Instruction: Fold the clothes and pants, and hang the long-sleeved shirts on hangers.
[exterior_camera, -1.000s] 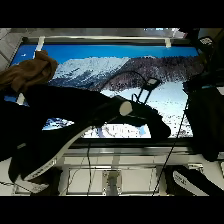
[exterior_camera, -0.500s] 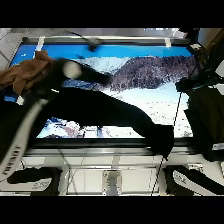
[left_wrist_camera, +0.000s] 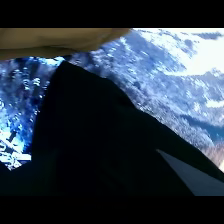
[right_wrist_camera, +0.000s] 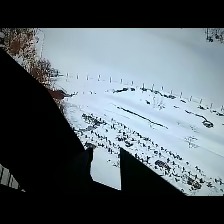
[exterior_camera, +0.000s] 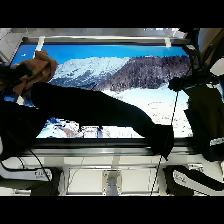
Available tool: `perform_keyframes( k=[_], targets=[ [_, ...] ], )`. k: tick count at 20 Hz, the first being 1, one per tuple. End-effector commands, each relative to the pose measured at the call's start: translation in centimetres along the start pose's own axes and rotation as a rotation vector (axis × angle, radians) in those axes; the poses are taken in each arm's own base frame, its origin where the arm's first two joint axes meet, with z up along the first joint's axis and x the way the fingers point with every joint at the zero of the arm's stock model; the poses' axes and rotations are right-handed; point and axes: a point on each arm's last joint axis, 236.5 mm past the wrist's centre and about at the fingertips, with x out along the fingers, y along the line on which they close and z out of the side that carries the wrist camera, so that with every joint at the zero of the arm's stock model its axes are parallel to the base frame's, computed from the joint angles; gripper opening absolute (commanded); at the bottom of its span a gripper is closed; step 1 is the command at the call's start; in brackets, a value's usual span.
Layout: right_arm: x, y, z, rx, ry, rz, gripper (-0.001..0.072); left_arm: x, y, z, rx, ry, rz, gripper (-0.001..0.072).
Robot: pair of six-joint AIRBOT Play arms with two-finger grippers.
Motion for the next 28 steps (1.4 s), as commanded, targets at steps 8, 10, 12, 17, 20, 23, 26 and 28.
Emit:
perform_keyframes(
  k=[8, 10, 12, 17, 20, 23, 26, 28],
  targets=[
    [0.1, 0.8, 0.4, 0.164, -0.013, 0.037, 0.0202, 10.4, 5.6, 0.2, 0.011, 0.009, -0.024, 0.0702],
    [0.1, 0.7, 0.5, 0.184, -0.015, 0.036, 0.0202, 11.6, 3.2, 0.1, 0.012, 0.004, -0.134, 0.0702],
    [0.1, 0.8, 0.5, 0.197, -0.014, 0.037, 0.0201, 12.4, 0.8, -0.2, -0.006, 0.005, -0.238, 0.0695],
    [0.1, 0.8, 0.3, 0.212, -0.009, 0.036, 0.0201, 12.3, -0.5, -0.2, 0.023, -0.002, -0.267, 0.0013],
    [0.1, -0.2, -1.9, 0.196, 0.082, -0.012, 0.0201, 8.8, -1.4, 0.6, 0.062, -0.013, -0.291, 0.0013],
    [-0.9, -2.9, -6.3, 0.171, 0.260, -0.145, 0.0203, 2.1, -3.2, 0.0, 0.233, 0.002, -0.346, 0.0013],
    [-1.0, -4.6, -9.1, 0.219, 0.310, -0.178, 0.0204, -5.7, -4.3, -0.5, 0.371, -0.035, -0.363, 0.0012],
    [0.1, -5.2, -13.6, 0.299, 0.383, -0.151, 0.0205, -10.1, -3.1, -0.5, 0.406, -0.100, -0.291, 0.0012]
  ],
)
